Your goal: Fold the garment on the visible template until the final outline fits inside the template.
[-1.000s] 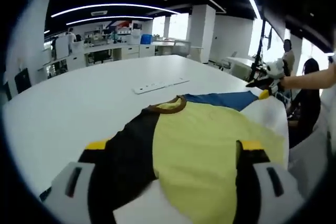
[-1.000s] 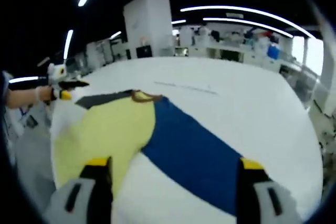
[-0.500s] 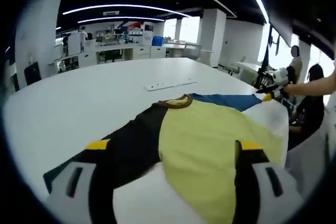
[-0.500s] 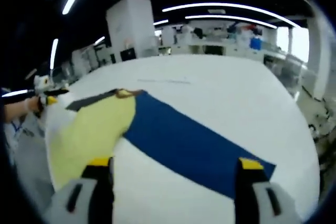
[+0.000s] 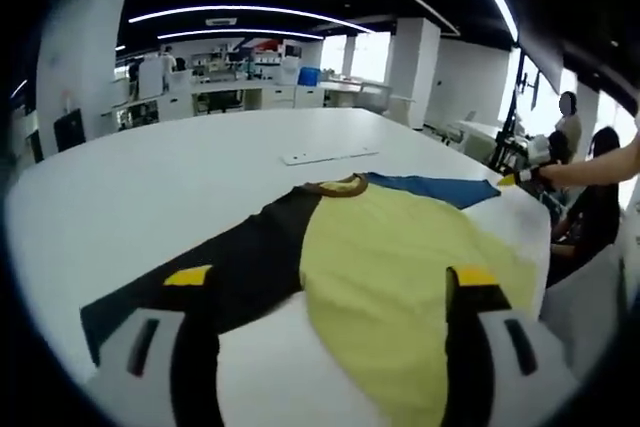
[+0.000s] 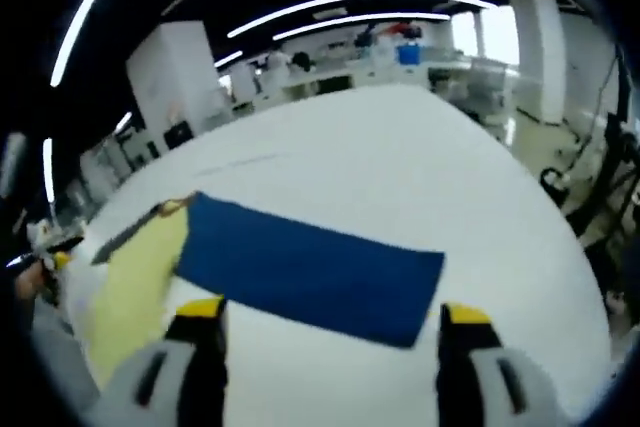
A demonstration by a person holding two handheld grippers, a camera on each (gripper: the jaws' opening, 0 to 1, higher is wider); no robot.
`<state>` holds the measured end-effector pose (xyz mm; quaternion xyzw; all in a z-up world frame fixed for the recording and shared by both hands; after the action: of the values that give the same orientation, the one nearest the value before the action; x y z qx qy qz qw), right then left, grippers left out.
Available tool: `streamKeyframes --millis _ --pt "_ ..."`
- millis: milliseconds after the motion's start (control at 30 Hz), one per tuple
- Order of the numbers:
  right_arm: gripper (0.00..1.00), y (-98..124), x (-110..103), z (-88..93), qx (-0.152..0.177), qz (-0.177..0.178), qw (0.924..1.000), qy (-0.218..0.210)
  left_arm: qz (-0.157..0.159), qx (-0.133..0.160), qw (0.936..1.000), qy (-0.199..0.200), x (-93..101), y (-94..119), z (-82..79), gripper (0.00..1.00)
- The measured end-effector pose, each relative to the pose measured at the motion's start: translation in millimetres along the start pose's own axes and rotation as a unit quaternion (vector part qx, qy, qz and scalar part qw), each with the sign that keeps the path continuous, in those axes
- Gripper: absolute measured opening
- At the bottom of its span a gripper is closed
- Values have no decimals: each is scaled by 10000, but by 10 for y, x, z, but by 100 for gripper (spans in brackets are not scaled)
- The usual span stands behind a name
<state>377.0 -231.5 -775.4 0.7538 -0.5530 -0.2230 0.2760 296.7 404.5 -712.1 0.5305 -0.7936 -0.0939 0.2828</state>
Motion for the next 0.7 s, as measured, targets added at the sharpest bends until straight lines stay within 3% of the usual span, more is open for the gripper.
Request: streamKeyframes --millis 33,100,233,367,400,500,567,700 --pt "77 4 29 51 -217 105 9997 -52 -6 -11 10000 14 3 4 12 91" --pt "68 -46 76 69 -218 82 9996 -161 -23 -31 10000 27 24 33 45 91" --pt "55 -50 82 153 -415 289 9951 -847 -71 -56 9999 109 68 78 96 91" --pt "39 -62 124 160 -323 559 9907 -1198 -83 -34 9998 172 56 96 124 90" --pt "36 -81 118 161 -309 483 9901 -1280 -91 -28 9998 189 63 112 141 90" --pt "25 -113 77 160 -315 382 9899 -1326 -122 -28 9996 234 35 120 154 90" --pt "21 -131 107 173 -401 479 9920 -1097 -140 -18 9995 279 26 115 160 90" --pt "11 -129 131 191 -432 530 9913 -1124 -154 -31 9995 285 39 112 187 90"
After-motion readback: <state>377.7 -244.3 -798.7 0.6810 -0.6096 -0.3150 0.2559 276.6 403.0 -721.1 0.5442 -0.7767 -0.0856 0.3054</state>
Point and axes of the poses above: the point that each gripper's makers call its tool centre point, and the gripper's own axes: y roughly backward along the fingers, x roughly to its right, z roughly out of its underside, the point moved 6 cm from there along y, roughly backward along the fingers, and after that the axes turned 14 degrees about y, right-handed, at the moved point
